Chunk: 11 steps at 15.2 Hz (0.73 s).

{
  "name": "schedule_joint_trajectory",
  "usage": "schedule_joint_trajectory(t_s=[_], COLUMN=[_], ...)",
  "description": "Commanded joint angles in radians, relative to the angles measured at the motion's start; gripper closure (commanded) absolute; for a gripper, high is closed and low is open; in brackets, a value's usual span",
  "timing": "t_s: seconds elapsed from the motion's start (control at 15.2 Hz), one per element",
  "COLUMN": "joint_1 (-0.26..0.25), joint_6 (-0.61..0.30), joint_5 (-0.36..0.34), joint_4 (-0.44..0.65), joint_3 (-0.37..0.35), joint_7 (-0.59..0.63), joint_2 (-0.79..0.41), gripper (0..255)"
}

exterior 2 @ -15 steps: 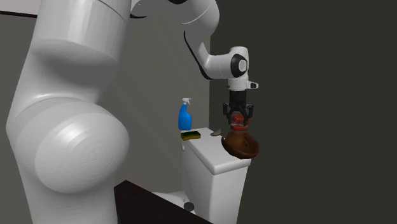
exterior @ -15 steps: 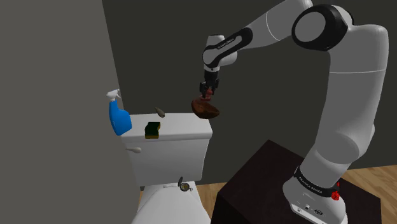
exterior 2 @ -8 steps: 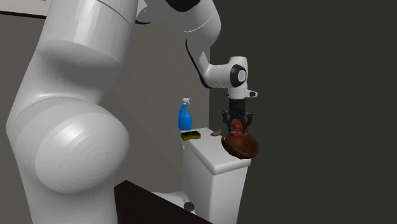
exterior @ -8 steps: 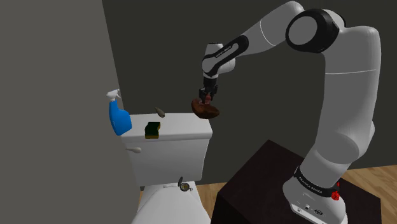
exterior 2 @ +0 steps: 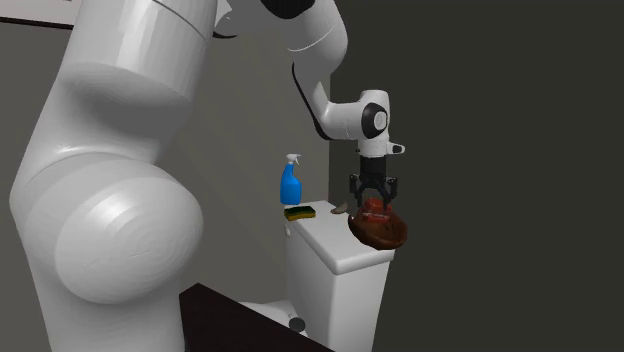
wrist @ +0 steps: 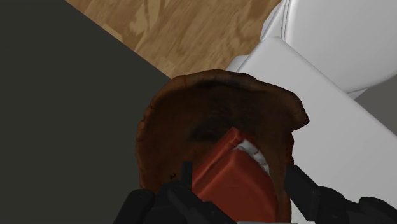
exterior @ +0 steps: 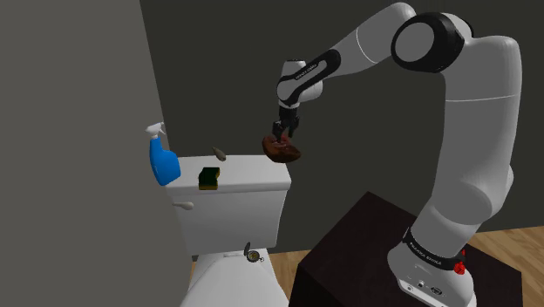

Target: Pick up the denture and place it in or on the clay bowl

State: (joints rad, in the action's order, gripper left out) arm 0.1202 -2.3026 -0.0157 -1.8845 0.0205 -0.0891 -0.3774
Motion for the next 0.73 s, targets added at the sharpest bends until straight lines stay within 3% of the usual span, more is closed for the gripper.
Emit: schedule_joint_trajectory(t_s=[0.0, 0.26, 0.53, 0.66], joint_1=[0.000, 0.000, -0.002, -0.002], joint_6=[0.000, 0.000, 0.104, 0.104], joint_5=[0.000, 0.000, -0.001, -0.001], joint_4=[0.000, 0.000, 0.034, 0.034], joint_3=[0.000, 0.000, 0.000, 0.000], joint_7=[0.000, 0.000, 0.000, 0.000], joint_2=[0.000, 0.000, 0.070, 0.070], gripper=[0, 0, 0, 0])
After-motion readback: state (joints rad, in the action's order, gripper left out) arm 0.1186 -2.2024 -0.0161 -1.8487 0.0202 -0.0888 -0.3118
